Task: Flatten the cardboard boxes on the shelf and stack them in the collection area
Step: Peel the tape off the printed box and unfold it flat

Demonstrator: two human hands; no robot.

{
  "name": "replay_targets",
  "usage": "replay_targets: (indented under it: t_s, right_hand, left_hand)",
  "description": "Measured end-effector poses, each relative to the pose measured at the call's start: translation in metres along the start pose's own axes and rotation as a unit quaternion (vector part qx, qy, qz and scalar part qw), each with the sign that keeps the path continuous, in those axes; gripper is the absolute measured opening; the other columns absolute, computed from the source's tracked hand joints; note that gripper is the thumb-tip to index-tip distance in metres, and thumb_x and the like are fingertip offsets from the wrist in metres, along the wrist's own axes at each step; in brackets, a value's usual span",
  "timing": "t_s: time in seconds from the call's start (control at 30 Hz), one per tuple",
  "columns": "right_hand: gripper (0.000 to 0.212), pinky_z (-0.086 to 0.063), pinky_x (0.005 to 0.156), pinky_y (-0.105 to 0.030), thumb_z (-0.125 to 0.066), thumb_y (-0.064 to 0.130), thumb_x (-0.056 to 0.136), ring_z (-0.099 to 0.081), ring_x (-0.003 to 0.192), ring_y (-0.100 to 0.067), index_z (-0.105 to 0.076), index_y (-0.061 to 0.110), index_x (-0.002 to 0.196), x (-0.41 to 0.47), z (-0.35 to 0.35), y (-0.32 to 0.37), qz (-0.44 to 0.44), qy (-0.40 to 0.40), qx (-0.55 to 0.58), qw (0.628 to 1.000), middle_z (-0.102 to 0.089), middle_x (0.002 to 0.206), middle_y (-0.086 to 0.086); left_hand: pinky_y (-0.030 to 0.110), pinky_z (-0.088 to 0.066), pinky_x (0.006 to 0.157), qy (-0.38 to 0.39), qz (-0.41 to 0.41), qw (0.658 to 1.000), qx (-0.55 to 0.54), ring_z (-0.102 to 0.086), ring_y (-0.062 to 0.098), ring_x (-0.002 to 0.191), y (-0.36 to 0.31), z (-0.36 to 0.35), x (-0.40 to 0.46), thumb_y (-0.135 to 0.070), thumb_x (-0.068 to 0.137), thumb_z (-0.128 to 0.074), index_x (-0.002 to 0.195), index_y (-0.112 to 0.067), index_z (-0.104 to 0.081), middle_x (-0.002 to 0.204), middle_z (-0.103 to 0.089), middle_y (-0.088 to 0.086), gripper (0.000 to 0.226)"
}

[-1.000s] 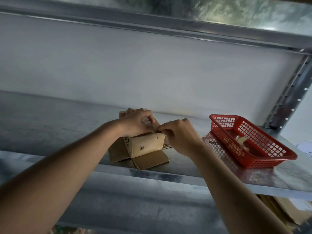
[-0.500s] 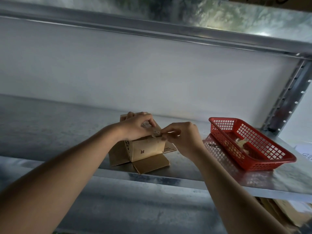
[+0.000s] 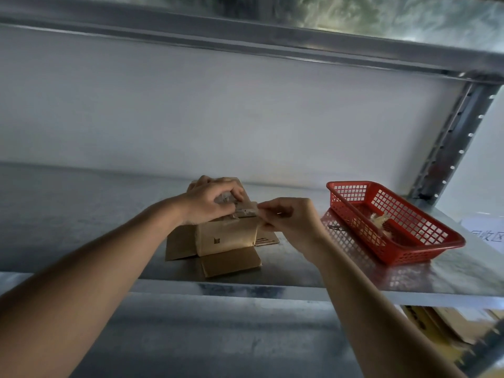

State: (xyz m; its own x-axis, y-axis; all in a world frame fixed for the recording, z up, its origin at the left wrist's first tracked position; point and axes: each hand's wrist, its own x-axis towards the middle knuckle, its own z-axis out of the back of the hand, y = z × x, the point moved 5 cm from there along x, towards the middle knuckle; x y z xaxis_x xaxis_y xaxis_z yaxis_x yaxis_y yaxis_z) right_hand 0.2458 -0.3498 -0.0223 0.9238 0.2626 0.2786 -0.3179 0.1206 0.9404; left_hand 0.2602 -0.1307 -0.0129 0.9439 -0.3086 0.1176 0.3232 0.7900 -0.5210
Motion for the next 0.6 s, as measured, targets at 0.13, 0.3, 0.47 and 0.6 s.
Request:
replay_targets:
  t_s: [0.13, 0.3, 0.47, 0.6]
  right_hand:
    - [0.019, -0.063, 0.073, -0.029, -0.086, 0.010, 0.083, -0.077, 0.073, -0.020, -0.081, 0.016, 0.101, 0.004, 0.001, 0.004, 0.002, 0.042, -0.090, 0.995, -0.079, 0.082, -0.003]
    - [0.017, -0.046, 0.062, -0.008, -0.088, 0.024, 0.080, -0.064, 0.069, 0.006, -0.083, 0.027, 0.096, 0.014, 0.000, 0.020, 0.102, 0.050, -0.318, 0.941, -0.069, 0.069, 0.016]
    - [0.009, -0.055, 0.069, -0.021, -0.084, 0.017, 0.082, -0.068, 0.066, -0.004, -0.078, 0.024, 0.082, 0.021, 0.001, 0.017, 0.078, 0.078, -0.293, 0.950, -0.073, 0.072, 0.006]
    - [0.016, -0.064, 0.080, -0.033, -0.076, 0.001, 0.088, -0.078, 0.078, -0.021, -0.078, 0.016, 0.082, 0.025, 0.002, 0.002, -0.016, 0.095, -0.132, 0.987, -0.076, 0.079, -0.005]
  left_hand:
    - [0.053, -0.018, 0.118, 0.007, 0.002, 1.000, -0.011, -0.024, 0.016, 0.142, 0.003, 0.001, 0.006, -0.040, 0.099, -0.056, 0.120, -0.059, -0.059, 0.139, -0.046, -0.037, 0.028]
    - [0.057, -0.023, 0.118, 0.018, -0.016, 1.000, 0.001, -0.031, 0.016, 0.138, 0.000, 0.002, 0.013, -0.068, 0.079, -0.051, 0.119, -0.062, -0.057, 0.122, -0.051, -0.049, 0.041]
    - [0.057, -0.034, 0.116, 0.006, -0.053, 0.997, -0.048, -0.053, 0.016, 0.129, -0.003, 0.003, 0.020, -0.056, 0.081, -0.057, 0.124, -0.047, -0.065, 0.118, -0.065, -0.033, 0.045]
    - [0.058, -0.025, 0.119, 0.022, -0.015, 1.000, -0.013, -0.028, 0.017, 0.143, -0.001, -0.001, 0.021, -0.075, 0.080, -0.058, 0.127, -0.063, -0.055, 0.146, -0.042, -0.032, 0.048]
